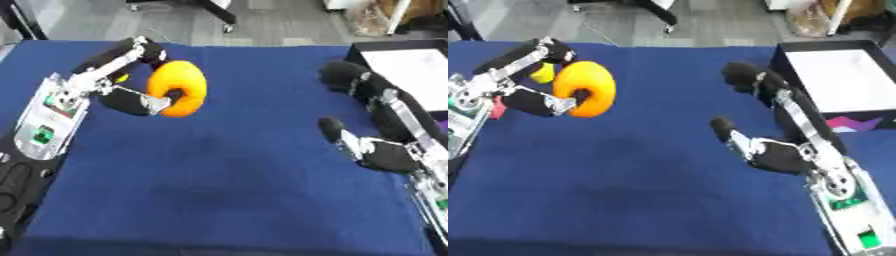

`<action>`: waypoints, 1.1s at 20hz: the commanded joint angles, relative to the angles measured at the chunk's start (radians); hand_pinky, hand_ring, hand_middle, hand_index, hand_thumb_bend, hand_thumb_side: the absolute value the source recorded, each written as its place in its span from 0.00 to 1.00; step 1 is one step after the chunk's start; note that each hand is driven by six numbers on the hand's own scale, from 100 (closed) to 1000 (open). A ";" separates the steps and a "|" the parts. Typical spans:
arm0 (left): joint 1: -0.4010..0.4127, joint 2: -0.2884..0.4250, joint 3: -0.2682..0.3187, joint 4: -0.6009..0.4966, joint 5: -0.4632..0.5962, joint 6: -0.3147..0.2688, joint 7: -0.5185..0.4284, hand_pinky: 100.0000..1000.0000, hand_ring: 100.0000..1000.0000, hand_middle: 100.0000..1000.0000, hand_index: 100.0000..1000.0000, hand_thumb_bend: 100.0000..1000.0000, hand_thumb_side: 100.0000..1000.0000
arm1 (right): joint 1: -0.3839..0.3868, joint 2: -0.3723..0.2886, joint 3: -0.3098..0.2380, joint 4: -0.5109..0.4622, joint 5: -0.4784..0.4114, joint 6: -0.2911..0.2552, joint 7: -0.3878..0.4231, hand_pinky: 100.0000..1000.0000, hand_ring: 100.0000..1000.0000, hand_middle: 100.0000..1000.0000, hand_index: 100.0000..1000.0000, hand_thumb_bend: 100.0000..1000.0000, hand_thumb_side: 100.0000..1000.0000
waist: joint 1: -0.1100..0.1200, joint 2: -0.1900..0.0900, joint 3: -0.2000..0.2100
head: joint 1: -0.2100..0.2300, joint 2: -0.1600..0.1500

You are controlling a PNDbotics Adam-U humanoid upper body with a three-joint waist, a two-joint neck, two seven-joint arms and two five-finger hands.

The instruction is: Pick up the objects with one hand, pass them to the other hand, and then place them into the box on the other side of the table.

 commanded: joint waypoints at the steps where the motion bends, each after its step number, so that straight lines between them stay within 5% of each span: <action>1: -0.032 0.003 -0.029 0.000 0.048 -0.015 -0.040 0.54 0.34 0.29 0.49 0.18 0.18 | -0.035 0.005 0.026 -0.032 -0.037 0.002 0.045 0.85 0.84 0.81 0.89 0.32 0.45 | 0.001 -0.010 0.000 | 0.001 -0.002; 12: -0.077 0.039 -0.128 -0.049 0.248 -0.007 -0.127 0.54 0.34 0.29 0.49 0.22 0.20 | -0.075 0.008 0.064 -0.063 -0.126 0.017 0.132 0.85 0.84 0.81 0.89 0.30 0.46 | -0.004 -0.002 -0.002 | -0.003 -0.002; 22: -0.126 0.014 -0.174 -0.094 0.287 0.011 -0.156 0.56 0.35 0.31 0.51 0.23 0.20 | -0.087 0.011 0.087 -0.083 -0.181 0.032 0.178 0.85 0.84 0.80 0.89 0.30 0.46 | -0.007 0.003 0.000 | -0.014 -0.002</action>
